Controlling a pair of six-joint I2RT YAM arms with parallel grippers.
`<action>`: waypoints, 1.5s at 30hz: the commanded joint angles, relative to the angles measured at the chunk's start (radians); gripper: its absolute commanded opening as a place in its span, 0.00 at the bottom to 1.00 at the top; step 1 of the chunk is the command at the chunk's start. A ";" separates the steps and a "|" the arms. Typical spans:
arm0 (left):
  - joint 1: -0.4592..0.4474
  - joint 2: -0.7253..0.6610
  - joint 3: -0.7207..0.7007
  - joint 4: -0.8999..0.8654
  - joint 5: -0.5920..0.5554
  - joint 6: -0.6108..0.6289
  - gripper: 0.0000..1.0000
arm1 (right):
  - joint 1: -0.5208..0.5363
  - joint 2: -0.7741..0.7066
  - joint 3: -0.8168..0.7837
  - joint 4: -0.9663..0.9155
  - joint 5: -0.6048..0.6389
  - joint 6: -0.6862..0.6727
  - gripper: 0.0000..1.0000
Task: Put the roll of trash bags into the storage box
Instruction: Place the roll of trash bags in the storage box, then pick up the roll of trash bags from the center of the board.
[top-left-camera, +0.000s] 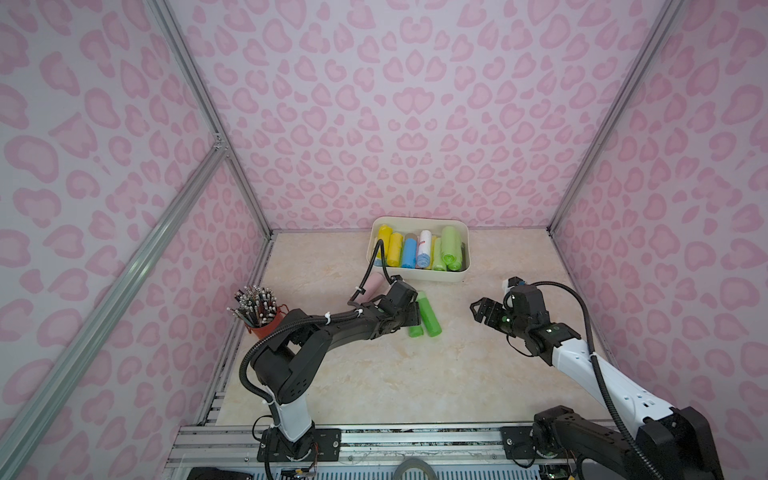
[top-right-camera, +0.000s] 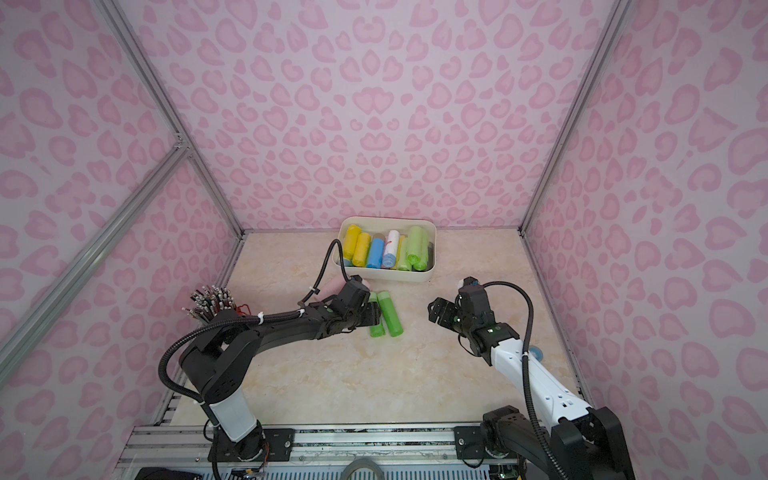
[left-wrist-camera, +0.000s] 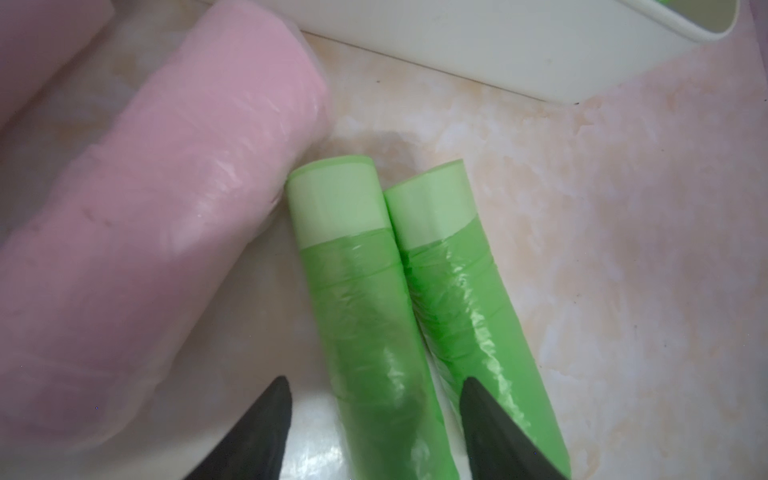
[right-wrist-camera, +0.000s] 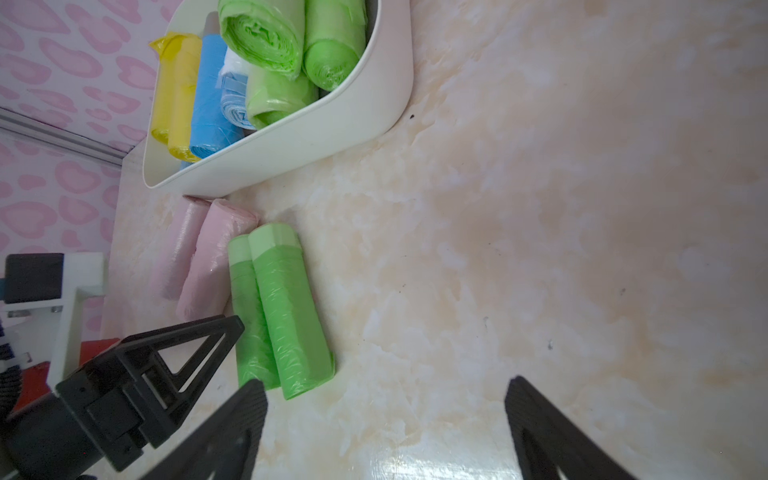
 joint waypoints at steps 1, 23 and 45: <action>-0.004 0.023 0.012 -0.007 -0.012 0.007 0.65 | 0.000 -0.011 -0.009 -0.018 0.017 0.004 0.91; -0.009 0.020 0.008 -0.014 -0.040 0.012 0.34 | 0.000 -0.013 -0.003 -0.024 0.013 0.008 0.91; -0.018 -0.155 0.025 -0.015 -0.104 0.002 0.29 | 0.000 -0.006 0.004 -0.006 -0.002 0.014 0.91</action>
